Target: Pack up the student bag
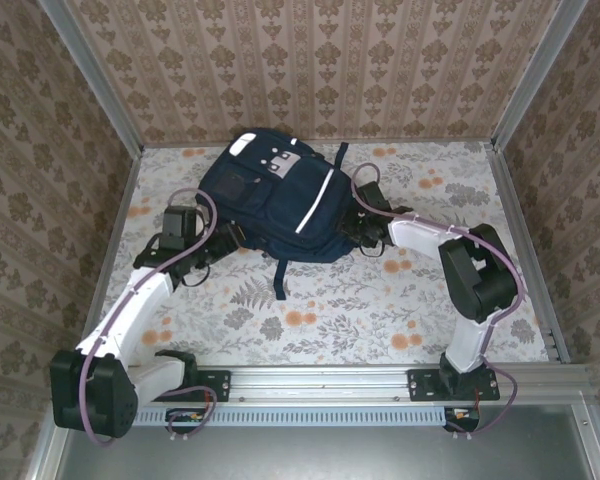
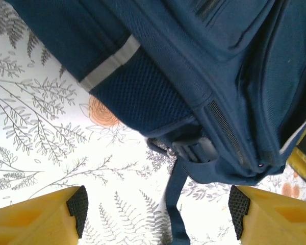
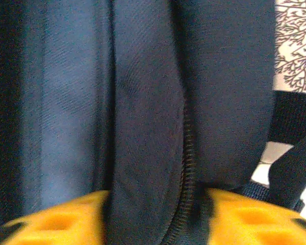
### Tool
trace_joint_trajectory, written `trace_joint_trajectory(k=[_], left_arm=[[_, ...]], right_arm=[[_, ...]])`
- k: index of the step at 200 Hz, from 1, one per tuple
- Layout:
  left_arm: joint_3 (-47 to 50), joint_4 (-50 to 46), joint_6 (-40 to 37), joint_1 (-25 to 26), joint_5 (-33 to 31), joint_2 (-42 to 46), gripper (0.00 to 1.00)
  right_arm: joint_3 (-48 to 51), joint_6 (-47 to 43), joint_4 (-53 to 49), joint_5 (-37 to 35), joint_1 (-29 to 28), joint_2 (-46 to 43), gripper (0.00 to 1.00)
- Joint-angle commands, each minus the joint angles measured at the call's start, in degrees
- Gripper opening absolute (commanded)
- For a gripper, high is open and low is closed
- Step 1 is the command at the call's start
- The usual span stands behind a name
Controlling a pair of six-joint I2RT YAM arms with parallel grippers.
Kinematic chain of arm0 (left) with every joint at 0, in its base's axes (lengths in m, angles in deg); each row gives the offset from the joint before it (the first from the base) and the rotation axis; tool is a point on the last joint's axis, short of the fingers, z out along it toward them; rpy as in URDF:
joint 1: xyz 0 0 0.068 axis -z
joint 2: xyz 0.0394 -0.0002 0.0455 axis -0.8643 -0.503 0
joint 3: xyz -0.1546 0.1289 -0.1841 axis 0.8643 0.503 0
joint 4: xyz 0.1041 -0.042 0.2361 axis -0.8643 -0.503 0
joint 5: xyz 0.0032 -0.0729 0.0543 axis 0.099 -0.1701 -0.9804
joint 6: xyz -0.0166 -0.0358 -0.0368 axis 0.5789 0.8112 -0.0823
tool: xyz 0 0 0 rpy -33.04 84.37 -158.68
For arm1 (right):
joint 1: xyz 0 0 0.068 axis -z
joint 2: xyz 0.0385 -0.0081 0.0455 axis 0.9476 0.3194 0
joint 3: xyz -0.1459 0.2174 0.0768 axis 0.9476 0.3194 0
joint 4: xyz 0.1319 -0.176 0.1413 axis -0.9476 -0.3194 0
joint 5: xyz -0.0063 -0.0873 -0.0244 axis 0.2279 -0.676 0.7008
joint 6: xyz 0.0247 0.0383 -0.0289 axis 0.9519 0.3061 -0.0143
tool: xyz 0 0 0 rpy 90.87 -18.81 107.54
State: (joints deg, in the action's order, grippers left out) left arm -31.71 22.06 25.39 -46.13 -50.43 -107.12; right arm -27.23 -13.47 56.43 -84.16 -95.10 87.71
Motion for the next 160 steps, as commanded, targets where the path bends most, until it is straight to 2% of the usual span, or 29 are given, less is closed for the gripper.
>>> trace_joint_trajectory(k=[1,19,48,78,91,98,116,136,160], left_arm=[[1.26,0.82,0.38,1.24,-1.93,1.16,0.76],[2.62,0.97,-0.15,2.21,-3.55,2.05,0.76],[5.41,4.16,-0.77,4.56,-5.79,2.60,0.76],[6.87,9.50,-4.43,11.06,-10.57,2.54,0.80],[8.00,12.77,-6.90,12.08,-12.59,1.79,0.80],[9.27,15.55,-8.09,13.84,-13.30,1.28,0.78],[12.43,22.99,-8.89,13.83,-13.73,-0.23,0.70],[14.42,29.97,-10.10,13.76,-11.80,-2.72,0.65],[14.75,33.44,-10.70,13.23,-8.04,-5.63,0.61]], right_arm=[[-1.12,4.42,4.78,4.90,0.32,1.33,0.23],[-0.97,4.91,4.53,5.07,0.34,-1.26,0.00],[-1.41,7.61,3.94,6.43,0.39,-6.17,0.00],[-3.54,13.07,3.93,9.93,0.57,-9.60,0.00],[-5.43,14.86,1.43,10.49,0.82,-10.35,0.00],[-6.70,15.55,-0.13,11.12,0.92,-10.31,0.00],[-8.17,17.90,-0.66,13.66,1.51,-10.17,0.00],[-10.03,20.74,-1.52,16.17,1.84,-10.12,0.00],[-13.55,20.76,-4.79,16.76,1.92,-10.48,0.00]])
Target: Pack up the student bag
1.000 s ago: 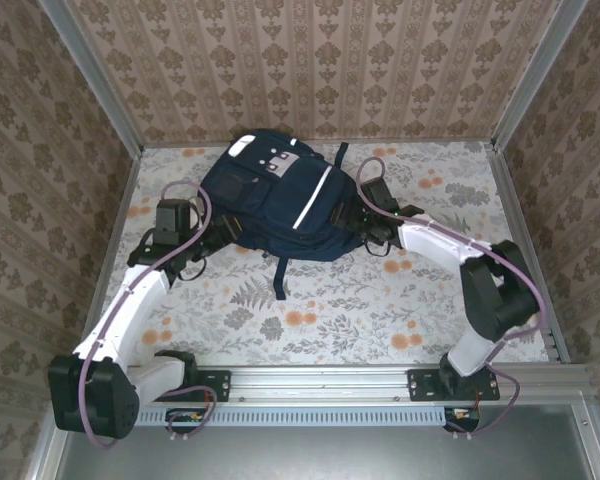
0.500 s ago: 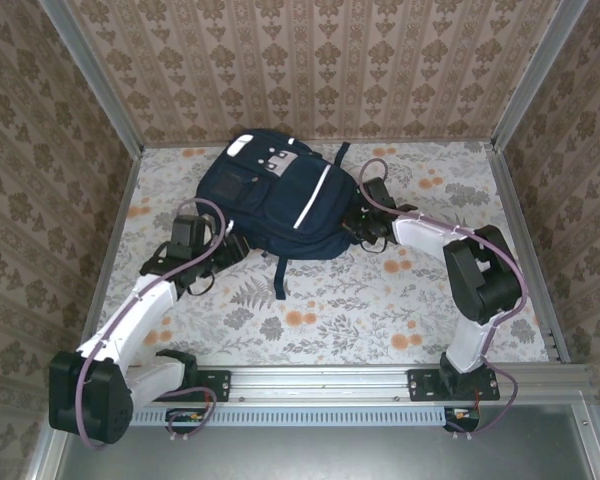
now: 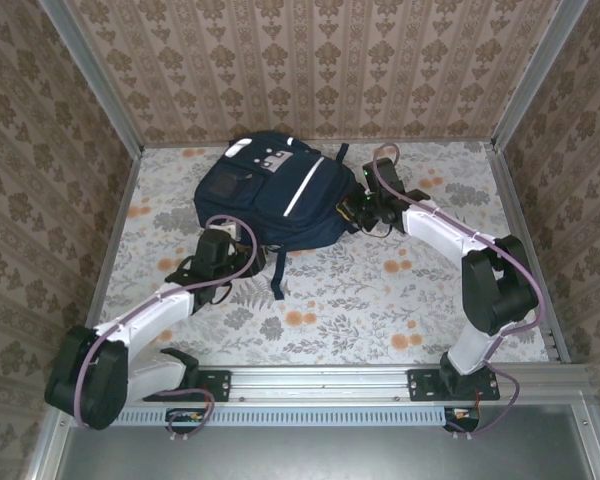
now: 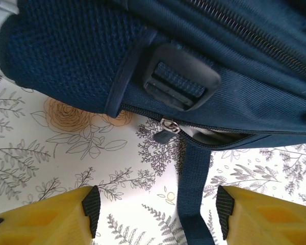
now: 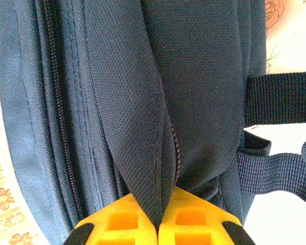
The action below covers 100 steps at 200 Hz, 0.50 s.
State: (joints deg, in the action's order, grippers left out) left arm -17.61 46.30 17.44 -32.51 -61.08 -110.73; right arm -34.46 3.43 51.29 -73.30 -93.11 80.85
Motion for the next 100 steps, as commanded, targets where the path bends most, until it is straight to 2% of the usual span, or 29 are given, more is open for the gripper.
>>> trace_joint_trajectory(k=[1,41,45,57,100], left_arm=[[0.65,9.40,-2.82,-0.39,2.67,-2.17,0.61],[1.26,18.30,-5.28,-0.76,7.97,-8.92,0.53],[0.76,18.51,-5.28,-2.34,8.70,-9.89,0.52],[-0.28,19.23,-4.96,-2.92,10.29,-12.65,0.48],[1.95,23.72,-5.04,-3.36,9.34,-15.80,0.46]], right_arm=[[-6.39,3.85,0.32,5.89,-0.06,-3.62,0.00],[-8.63,6.59,0.29,7.97,0.23,-3.79,0.00],[-8.81,6.87,0.29,7.98,0.33,-3.80,0.00],[-9.20,7.64,0.56,8.25,0.51,-3.80,0.00],[-10.49,8.97,0.98,9.14,1.23,-3.44,0.00]])
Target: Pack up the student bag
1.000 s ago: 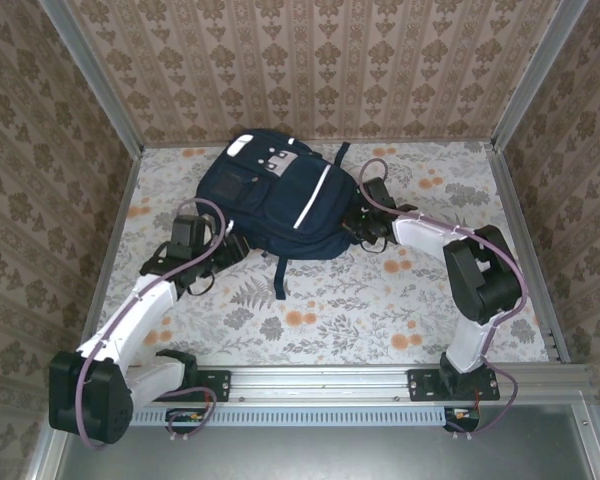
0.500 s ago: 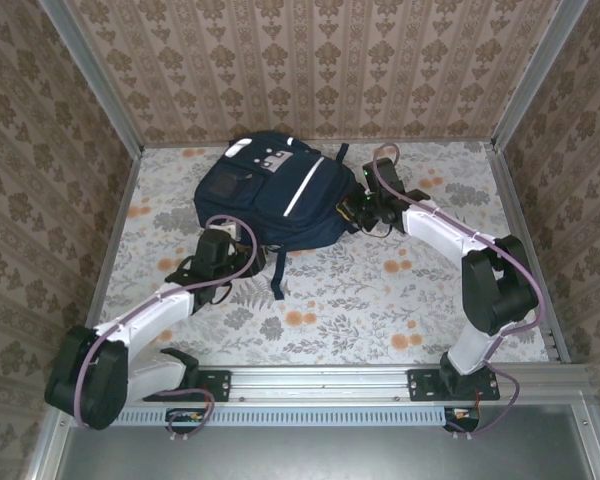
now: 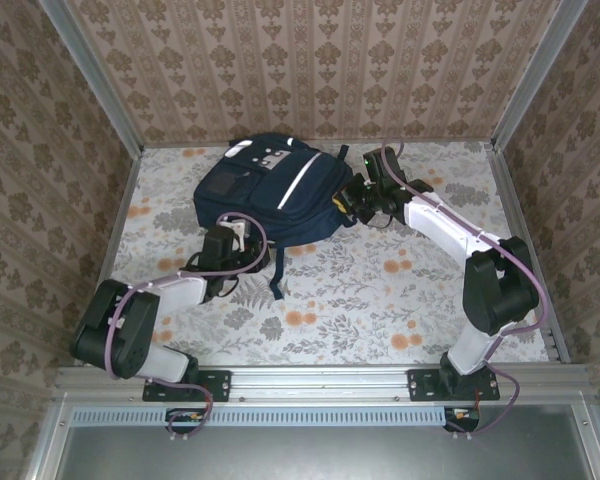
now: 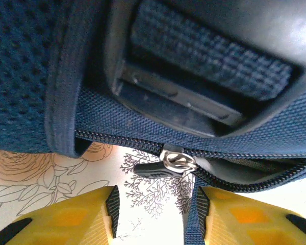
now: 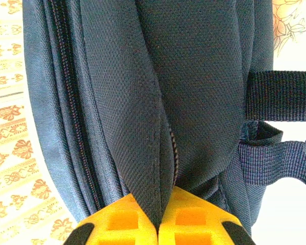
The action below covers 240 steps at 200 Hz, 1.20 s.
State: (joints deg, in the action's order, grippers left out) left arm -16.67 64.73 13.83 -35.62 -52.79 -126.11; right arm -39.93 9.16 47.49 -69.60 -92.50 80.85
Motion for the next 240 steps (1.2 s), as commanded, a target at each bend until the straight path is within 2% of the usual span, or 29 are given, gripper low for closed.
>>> trace_joint_trajectory(k=[1,49,60,78,107,125,190,215,240], left_arm=[[1.11,5.35,-1.55,-0.22,1.05,-0.44,0.46],[-1.77,5.94,-4.07,0.39,0.44,-5.51,0.43],[-2.88,5.99,-4.57,0.38,0.57,-6.91,0.38],[-3.98,5.31,-5.50,0.25,0.87,-7.34,0.23],[-3.45,3.69,-6.80,0.57,0.89,-3.15,0.06],[-3.12,1.18,-7.99,1.57,-0.09,-0.29,0.00],[-3.67,-4.27,-6.82,12.52,-3.10,4.19,0.00],[-7.23,-5.19,-5.93,17.70,-4.32,2.23,0.00],[-11.43,-4.78,-4.14,20.73,-2.70,-2.25,0.00]], right_arm=[[-4.99,3.31,4.79,5.45,0.59,-3.35,0.00],[-5.23,4.00,5.47,6.61,0.65,-3.66,0.00],[-5.08,4.00,5.67,6.84,0.64,-3.80,0.00],[-4.32,3.57,5.70,6.97,0.49,-4.12,0.00],[-1.84,1.97,5.32,6.73,0.55,-4.48,0.00],[-0.20,0.72,4.94,5.96,0.54,-4.59,0.00],[3.59,-1.35,4.64,2.60,-0.84,-4.67,0.00],[5.13,-0.99,5.75,1.79,-1.85,-4.62,0.00],[6.60,-1.00,6.58,1.37,-3.14,-4.58,0.00]])
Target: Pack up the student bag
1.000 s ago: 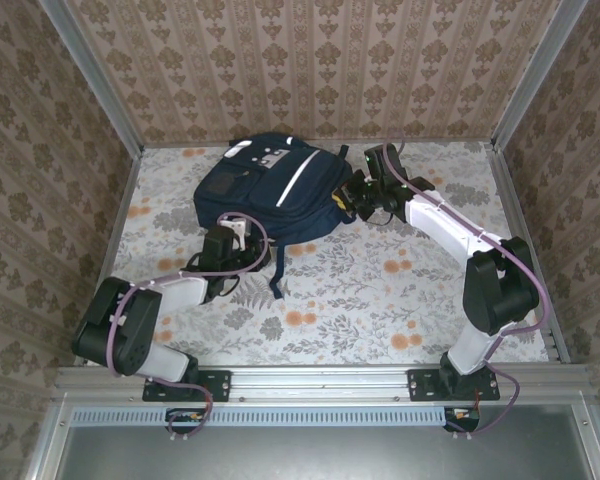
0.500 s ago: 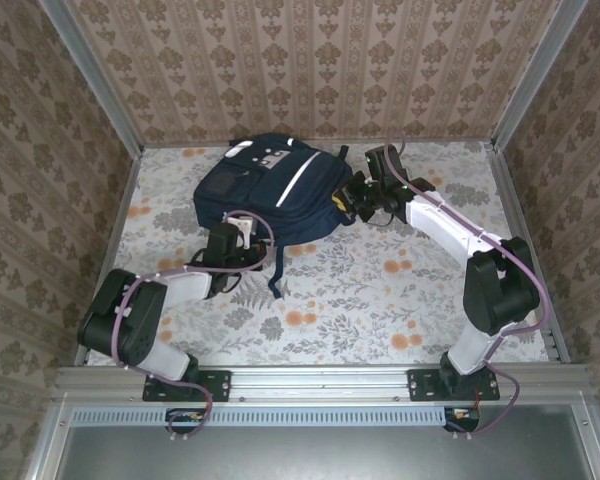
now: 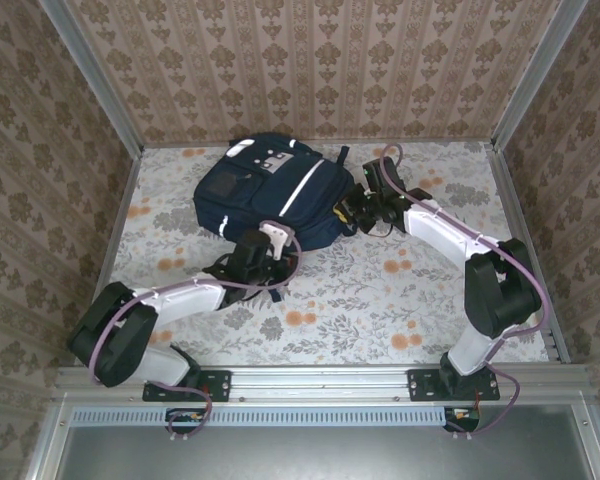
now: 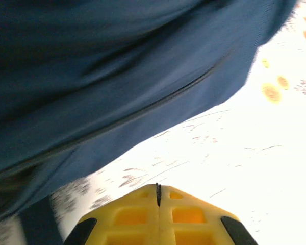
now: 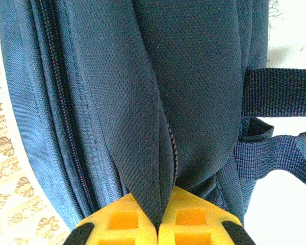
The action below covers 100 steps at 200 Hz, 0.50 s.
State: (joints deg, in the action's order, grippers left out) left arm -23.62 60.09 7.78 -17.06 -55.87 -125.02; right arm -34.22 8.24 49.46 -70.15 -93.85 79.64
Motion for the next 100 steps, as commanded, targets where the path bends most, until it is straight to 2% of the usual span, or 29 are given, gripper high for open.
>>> trace_joint_trajectory(k=[1,54,71,93,100], left_arm=[[-4.71,-0.15,2.01,2.31,0.41,-3.46,0.00],[-9.33,-2.32,1.55,6.39,1.79,-5.03,0.00],[-7.76,-3.65,1.53,6.22,1.36,-2.98,0.00],[-4.55,-7.60,2.33,3.86,-0.68,2.46,0.00],[-3.57,-9.20,3.58,2.19,-1.56,4.58,0.08]], right_arm=[[0.97,-0.08,4.69,1.89,-1.83,-3.38,0.00],[6.36,-3.08,4.43,-1.00,-5.56,-6.08,0.00],[7.37,-5.09,2.69,-1.78,-5.96,-6.77,0.00],[9.67,-6.63,2.87,-1.54,-3.59,-8.80,0.00],[9.66,-6.97,2.85,-0.52,-2.61,-9.25,0.00]])
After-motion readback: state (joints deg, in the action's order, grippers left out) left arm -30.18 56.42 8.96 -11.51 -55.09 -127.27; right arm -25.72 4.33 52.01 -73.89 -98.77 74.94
